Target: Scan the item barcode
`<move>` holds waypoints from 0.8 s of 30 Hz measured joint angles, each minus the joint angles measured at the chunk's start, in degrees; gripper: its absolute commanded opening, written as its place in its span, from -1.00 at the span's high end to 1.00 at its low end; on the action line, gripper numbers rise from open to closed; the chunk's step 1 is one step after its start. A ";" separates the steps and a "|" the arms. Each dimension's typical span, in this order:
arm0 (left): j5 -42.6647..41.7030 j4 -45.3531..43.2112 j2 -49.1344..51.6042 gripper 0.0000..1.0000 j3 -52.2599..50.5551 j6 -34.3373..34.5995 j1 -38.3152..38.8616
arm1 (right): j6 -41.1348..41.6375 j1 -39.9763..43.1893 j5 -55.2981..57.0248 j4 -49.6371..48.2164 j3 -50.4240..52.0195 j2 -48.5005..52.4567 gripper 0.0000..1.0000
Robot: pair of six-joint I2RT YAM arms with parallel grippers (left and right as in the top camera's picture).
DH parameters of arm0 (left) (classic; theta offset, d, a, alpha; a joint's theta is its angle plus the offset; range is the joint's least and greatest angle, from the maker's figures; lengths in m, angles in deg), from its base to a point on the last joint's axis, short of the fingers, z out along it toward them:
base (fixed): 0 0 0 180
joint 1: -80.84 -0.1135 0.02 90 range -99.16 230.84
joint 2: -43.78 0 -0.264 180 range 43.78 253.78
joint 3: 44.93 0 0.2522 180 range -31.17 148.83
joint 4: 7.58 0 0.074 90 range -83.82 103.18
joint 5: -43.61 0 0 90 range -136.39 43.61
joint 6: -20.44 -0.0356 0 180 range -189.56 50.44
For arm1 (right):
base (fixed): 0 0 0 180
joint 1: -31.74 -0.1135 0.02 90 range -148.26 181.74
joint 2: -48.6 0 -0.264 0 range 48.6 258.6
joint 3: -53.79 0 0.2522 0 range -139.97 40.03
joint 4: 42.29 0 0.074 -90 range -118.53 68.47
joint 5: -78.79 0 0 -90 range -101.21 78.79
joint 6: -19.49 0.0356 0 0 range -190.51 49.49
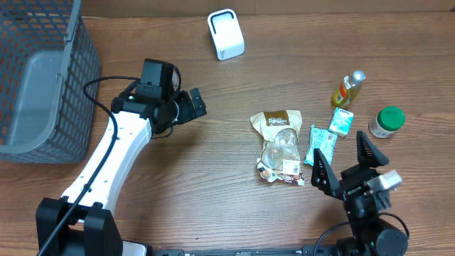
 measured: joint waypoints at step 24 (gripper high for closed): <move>0.00 0.02 0.00 -1.00 0.00 0.00 0.00 | 0.04 0.00 0.20 25.14 0.00 0.00 -1.00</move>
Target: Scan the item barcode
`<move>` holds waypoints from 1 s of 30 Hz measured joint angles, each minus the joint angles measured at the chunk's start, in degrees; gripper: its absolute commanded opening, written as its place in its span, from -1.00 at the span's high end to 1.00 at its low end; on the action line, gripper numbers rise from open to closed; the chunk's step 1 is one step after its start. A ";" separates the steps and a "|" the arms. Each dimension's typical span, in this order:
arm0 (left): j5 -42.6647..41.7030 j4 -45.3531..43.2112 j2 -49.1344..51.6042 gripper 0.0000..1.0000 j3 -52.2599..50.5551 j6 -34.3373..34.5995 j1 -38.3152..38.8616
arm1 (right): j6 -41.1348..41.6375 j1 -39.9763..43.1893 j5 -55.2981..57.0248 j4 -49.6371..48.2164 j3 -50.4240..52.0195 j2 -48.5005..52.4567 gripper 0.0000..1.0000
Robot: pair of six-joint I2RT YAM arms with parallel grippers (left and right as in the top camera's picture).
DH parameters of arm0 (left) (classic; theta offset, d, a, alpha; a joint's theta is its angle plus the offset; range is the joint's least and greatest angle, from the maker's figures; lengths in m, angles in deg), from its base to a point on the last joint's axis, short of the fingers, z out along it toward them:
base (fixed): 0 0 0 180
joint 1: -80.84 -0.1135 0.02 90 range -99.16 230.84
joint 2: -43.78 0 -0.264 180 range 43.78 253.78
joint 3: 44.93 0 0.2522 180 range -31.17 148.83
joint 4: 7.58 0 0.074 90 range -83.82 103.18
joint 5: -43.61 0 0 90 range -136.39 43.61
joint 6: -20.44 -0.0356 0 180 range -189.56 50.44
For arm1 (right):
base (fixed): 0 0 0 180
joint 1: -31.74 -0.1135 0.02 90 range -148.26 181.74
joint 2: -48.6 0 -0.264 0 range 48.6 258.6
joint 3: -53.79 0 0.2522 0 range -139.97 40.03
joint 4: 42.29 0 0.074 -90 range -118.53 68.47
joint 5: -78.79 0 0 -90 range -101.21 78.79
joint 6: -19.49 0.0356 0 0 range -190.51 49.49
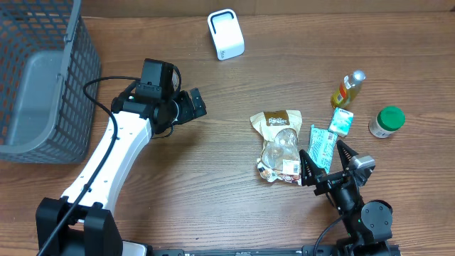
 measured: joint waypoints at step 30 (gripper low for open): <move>0.00 0.00 0.00 -0.99 0.00 0.00 0.00 | -0.04 1.44 2.97 -13.68 0.00 0.00 -1.00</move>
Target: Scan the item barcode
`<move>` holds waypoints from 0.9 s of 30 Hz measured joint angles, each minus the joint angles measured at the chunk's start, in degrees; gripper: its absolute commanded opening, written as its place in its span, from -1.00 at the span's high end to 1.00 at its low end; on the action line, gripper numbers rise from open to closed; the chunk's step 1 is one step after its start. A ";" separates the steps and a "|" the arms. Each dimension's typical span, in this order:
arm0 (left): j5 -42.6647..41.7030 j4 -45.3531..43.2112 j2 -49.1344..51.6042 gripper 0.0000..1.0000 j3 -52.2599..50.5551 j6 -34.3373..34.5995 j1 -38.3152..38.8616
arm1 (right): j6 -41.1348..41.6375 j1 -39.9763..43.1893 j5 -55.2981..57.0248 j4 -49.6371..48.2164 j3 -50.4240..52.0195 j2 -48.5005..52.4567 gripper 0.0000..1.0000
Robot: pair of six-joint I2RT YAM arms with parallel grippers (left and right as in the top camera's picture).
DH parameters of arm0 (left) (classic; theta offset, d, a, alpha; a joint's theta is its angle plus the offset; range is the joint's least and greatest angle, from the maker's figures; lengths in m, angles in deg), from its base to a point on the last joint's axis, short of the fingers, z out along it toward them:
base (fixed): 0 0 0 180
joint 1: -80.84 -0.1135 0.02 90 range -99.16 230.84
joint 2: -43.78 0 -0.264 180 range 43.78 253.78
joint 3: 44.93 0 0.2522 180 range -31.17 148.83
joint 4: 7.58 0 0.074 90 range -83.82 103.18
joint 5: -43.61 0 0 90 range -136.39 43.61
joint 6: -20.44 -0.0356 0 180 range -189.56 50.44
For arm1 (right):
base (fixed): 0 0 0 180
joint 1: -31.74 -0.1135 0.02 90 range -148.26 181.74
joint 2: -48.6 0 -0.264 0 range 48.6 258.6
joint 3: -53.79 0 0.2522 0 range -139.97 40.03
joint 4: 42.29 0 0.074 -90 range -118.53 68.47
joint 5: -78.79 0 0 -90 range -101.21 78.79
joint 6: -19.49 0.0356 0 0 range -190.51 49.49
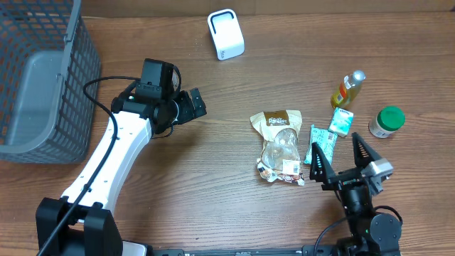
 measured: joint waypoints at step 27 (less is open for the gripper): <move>0.00 0.00 0.00 -0.99 0.00 0.00 0.00 | -4.31 0.00 0.79 14.23 0.00 0.00 -1.00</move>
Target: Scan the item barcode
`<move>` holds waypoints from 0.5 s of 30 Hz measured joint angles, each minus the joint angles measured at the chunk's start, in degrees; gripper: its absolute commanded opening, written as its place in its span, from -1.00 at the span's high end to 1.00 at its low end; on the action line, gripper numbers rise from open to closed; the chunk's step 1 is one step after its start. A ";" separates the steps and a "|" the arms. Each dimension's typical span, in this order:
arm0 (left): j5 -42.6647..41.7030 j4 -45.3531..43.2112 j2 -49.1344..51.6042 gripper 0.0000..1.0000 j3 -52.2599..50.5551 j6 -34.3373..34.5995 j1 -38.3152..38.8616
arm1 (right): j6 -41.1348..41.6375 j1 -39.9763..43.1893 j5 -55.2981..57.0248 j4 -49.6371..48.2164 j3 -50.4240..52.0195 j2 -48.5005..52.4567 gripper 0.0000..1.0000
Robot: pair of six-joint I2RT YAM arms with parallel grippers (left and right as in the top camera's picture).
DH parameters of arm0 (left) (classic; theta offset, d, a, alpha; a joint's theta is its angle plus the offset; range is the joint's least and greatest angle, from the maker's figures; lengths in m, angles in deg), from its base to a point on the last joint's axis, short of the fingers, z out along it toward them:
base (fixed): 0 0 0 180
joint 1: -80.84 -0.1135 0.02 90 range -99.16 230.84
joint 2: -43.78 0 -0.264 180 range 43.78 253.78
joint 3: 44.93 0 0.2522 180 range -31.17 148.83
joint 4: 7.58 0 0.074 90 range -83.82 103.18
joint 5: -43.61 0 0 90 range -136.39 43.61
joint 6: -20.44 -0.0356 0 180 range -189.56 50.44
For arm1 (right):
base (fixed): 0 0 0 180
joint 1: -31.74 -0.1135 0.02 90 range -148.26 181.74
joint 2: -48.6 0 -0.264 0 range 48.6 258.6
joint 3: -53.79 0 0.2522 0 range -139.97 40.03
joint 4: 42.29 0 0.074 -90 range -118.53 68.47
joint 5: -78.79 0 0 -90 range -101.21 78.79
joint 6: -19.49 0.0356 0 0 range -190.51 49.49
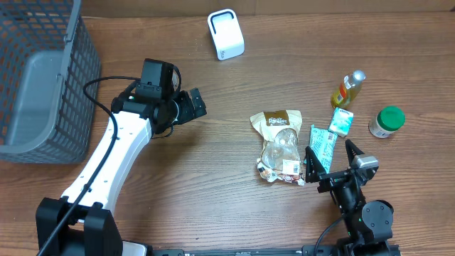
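A green snack packet [321, 144] lies flat on the wooden table, right of a brown-topped clear snack bag [279, 135]. My right gripper [328, 148] stands open at the packet's near end, one fingertip on each side of it; whether it touches the packet cannot be told from above. The white barcode scanner [226, 34] stands at the far middle of the table. My left gripper [194, 104] hovers left of centre, far from the items, with nothing in it; its jaw state is not readable from above.
A small teal box [342, 121], an orange bottle [348, 89] and a green-lidded jar [387, 121] lie right of the packet. A grey mesh basket [43, 85] fills the far left corner.
My right gripper has shifted a little to the left, still open, and now straddles the green packet's near end more squarely. The left arm and all items are unchanged.
My right gripper was open to the right of the green packet. Then it stood further left, around the packet's near end. Then it was back a little to the right, and now left again over the packet. The left arm stayed still throughout.
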 measured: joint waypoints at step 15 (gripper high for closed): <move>0.00 0.00 0.00 -0.99 0.00 0.00 0.00 | -1.03 0.00 -0.02 -0.04 0.00 0.00 -1.00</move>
